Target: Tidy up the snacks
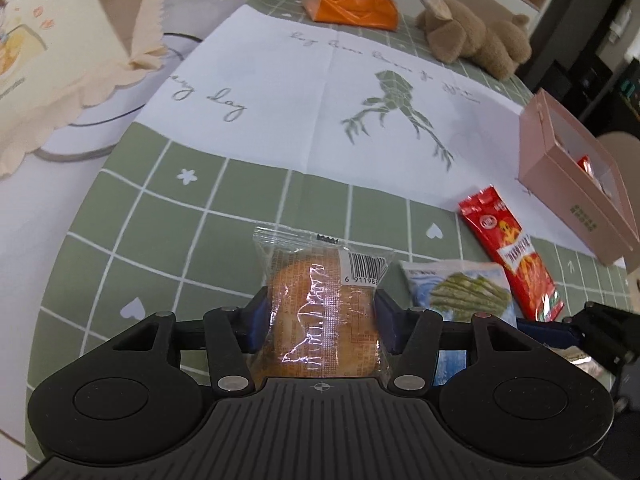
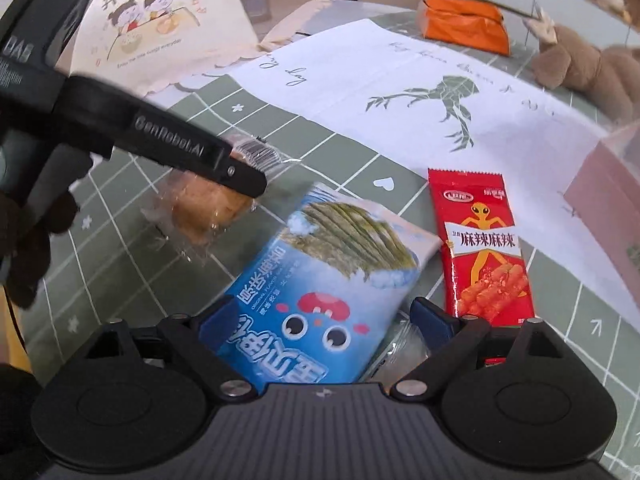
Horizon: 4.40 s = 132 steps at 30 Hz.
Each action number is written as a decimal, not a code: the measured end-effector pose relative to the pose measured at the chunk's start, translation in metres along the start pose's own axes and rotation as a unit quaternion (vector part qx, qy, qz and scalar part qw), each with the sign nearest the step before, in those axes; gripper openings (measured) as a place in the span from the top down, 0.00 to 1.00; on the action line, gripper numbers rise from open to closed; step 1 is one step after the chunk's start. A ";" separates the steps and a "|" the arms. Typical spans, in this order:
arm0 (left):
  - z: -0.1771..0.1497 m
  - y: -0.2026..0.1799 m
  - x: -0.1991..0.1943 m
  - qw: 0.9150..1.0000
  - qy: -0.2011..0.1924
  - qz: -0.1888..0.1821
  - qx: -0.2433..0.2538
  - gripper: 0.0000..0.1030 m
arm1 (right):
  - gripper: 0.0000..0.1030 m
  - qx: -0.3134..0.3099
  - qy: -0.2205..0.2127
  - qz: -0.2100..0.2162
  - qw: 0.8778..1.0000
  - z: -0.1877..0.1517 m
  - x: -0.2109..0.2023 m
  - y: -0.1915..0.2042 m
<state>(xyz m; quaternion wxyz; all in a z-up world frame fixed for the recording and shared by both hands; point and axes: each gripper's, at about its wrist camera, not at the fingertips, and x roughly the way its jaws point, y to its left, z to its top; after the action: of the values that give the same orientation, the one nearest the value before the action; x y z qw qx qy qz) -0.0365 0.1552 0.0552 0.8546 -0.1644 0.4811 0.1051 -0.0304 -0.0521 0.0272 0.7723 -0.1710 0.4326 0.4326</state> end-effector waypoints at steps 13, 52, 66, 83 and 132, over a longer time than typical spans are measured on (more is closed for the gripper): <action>-0.008 -0.030 0.008 0.999 -0.011 -0.039 0.029 0.42 | 0.72 0.102 -0.032 -0.086 0.991 -0.013 -0.051 -0.069; -0.022 -0.076 0.012 0.993 -0.001 -0.028 0.117 0.42 | 0.17 0.173 -0.061 -0.038 0.982 -0.002 -0.051 -0.103; -0.022 -0.052 0.006 0.998 -0.008 -0.007 0.063 0.43 | 0.17 0.085 -0.048 -0.013 0.995 0.009 -0.035 -0.069; -0.023 -0.060 0.008 0.997 -0.011 0.008 0.080 0.41 | 0.18 0.095 -0.043 -0.194 0.975 -0.011 -0.040 -0.112; 0.195 -0.254 -0.030 0.946 -0.067 -0.264 0.176 0.46 | 0.26 0.242 -0.246 -0.194 0.918 0.039 -0.235 -0.220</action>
<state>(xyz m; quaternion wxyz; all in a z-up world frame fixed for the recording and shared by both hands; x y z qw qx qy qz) 0.1872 -0.0058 0.2206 0.8975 -0.1248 0.3729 -0.1997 0.1101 -0.2742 0.2167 0.9411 0.0526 0.2787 0.1841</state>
